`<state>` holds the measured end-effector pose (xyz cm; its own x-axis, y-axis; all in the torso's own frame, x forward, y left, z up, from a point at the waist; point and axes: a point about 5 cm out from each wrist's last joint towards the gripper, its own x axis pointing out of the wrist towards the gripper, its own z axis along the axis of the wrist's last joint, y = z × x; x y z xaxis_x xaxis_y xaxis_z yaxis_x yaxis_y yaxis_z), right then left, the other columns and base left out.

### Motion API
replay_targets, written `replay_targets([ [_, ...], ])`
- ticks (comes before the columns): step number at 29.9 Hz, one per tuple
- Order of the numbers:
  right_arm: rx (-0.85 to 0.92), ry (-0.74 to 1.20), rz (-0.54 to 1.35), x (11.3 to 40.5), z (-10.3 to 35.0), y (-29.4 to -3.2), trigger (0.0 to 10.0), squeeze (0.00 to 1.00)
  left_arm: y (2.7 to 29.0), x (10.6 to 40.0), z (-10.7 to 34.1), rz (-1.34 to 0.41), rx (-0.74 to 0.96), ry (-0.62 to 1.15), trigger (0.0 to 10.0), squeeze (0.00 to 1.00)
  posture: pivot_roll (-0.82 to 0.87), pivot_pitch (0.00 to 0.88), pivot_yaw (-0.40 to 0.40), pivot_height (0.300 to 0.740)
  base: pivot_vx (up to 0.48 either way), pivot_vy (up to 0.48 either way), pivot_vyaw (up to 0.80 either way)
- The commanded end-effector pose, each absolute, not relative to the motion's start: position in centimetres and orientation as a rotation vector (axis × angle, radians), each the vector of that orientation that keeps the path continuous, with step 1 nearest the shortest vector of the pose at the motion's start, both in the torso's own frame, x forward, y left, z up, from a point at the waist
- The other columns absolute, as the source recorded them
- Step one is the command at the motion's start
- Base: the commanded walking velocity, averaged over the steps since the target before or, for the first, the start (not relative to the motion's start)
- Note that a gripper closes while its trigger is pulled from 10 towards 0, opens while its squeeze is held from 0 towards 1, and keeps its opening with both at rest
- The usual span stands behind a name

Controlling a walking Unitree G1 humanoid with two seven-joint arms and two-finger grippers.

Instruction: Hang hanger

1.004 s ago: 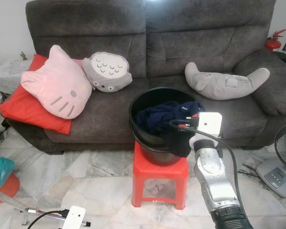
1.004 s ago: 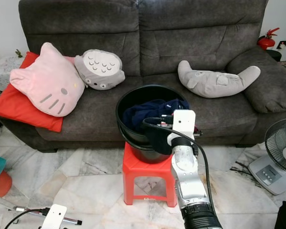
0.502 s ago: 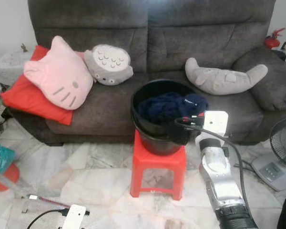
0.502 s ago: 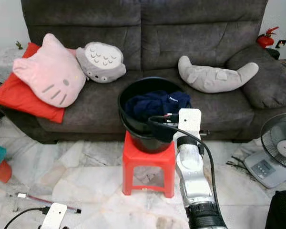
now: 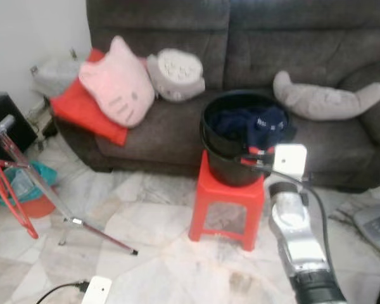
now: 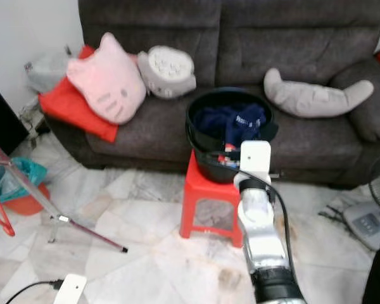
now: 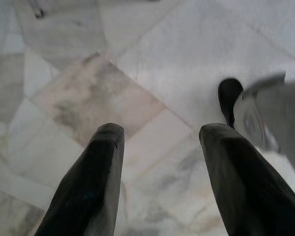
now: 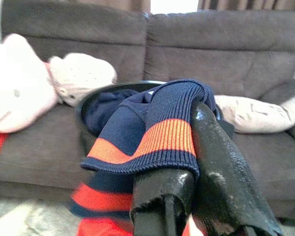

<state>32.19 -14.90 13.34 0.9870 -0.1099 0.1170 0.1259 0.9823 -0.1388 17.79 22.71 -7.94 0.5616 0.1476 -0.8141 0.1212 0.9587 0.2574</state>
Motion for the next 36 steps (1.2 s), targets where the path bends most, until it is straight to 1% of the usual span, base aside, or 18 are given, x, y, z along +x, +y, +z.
replay_targets([
  [1,-0.157,-0.134,-0.128,32.3,14.0,-15.2,10.0,0.0,22.6,17.4,-8.1,0.006,0.302,0.988,10.0,0.0,-0.13,0.0,0.049,0.74,-0.296,0.0,0.0],
  [20,-0.163,-0.134,-0.136,32.5,14.1,-15.5,10.0,0.0,22.5,17.7,-8.0,0.001,0.302,0.981,10.0,0.0,-0.14,0.0,0.053,0.74,-0.296,0.0,0.0],
  [29,-0.182,-0.114,-0.136,32.7,13.7,-16.1,10.0,0.0,22.4,17.8,-8.0,0.002,0.301,0.981,10.0,0.0,-0.14,0.0,0.048,0.74,-0.301,0.0,0.0],
  [36,-0.217,-0.064,-0.137,32.7,12.8,-17.2,10.0,0.0,22.3,17.7,-8.1,-0.002,0.31,0.983,10.0,0.0,-0.13,0.0,0.042,0.74,0.0,0.0,0.0],
])
